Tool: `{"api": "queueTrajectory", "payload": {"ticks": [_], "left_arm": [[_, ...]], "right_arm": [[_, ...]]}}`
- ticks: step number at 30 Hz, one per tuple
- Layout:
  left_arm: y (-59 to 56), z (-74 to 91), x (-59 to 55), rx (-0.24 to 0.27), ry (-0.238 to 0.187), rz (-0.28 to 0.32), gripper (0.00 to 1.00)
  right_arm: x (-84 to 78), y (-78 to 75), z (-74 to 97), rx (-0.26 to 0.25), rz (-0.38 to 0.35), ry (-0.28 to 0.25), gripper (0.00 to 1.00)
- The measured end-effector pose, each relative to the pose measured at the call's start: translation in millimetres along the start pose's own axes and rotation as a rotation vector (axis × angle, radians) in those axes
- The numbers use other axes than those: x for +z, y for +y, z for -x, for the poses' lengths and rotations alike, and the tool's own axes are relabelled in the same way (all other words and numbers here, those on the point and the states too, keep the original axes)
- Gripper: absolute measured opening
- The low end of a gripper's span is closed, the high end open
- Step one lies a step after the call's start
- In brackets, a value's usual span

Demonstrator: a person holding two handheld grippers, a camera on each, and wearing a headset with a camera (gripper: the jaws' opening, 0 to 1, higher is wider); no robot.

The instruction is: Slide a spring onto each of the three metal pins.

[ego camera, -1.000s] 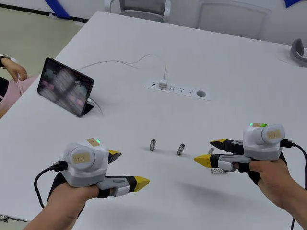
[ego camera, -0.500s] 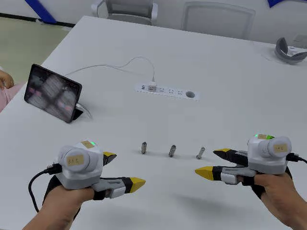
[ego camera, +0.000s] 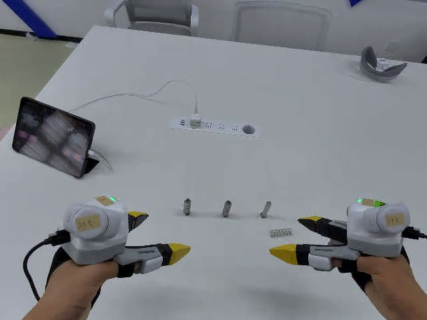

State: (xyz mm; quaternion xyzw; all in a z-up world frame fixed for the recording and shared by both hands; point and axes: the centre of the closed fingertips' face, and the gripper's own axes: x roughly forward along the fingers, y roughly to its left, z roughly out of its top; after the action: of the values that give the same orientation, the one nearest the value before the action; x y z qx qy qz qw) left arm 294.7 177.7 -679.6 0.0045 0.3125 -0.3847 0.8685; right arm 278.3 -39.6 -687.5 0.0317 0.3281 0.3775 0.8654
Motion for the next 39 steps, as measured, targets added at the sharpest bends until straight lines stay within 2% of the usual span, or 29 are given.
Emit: {"api": "queueTrajectory", "payload": {"ticks": [7, 25, 32, 39], "left_arm": [[-2.9, -4.7, 1.3, -0.008, 0.004, -0.005, 0.72], [-27.3, -28.8, 3.3, -0.068, 0.021, -0.034, 0.72], [-37.7, -39.3, 2.2, -0.098, 0.046, -0.073, 0.72], [-54.4, -55.5, 1.7, -0.146, 0.073, -0.117, 0.71]], "right_arm": [[-7.0, -0.6, 9.9, -0.015, -0.026, -0.017, 0.76], [-15.4, -1.4, 19.7, -0.031, -0.047, -0.017, 0.77], [-16.5, -0.1, 20.2, -0.034, -0.049, -0.016, 0.77], [-18.2, -1.4, 25.1, -0.045, -0.054, -0.019, 0.77]]}}
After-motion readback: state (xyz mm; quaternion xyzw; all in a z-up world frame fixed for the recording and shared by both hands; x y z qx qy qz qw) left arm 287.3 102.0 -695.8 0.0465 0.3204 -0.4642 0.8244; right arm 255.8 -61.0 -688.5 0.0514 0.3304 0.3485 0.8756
